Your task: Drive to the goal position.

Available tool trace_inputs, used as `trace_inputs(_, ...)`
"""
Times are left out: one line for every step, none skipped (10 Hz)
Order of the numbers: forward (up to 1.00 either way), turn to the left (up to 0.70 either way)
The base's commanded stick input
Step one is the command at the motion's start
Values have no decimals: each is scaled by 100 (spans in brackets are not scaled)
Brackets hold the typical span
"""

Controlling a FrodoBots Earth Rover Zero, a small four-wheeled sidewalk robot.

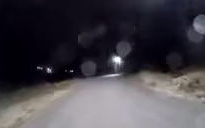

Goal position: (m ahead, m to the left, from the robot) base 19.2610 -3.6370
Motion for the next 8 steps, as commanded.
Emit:
trace_inputs(100, 0)
trace_inputs(100, 0)
trace_inputs(100, 0)
trace_inputs(100, 0)
trace_inputs(100, 0)
trace_inputs(100, 0)
trace_inputs(100, 0)
trace_inputs(100, 0)
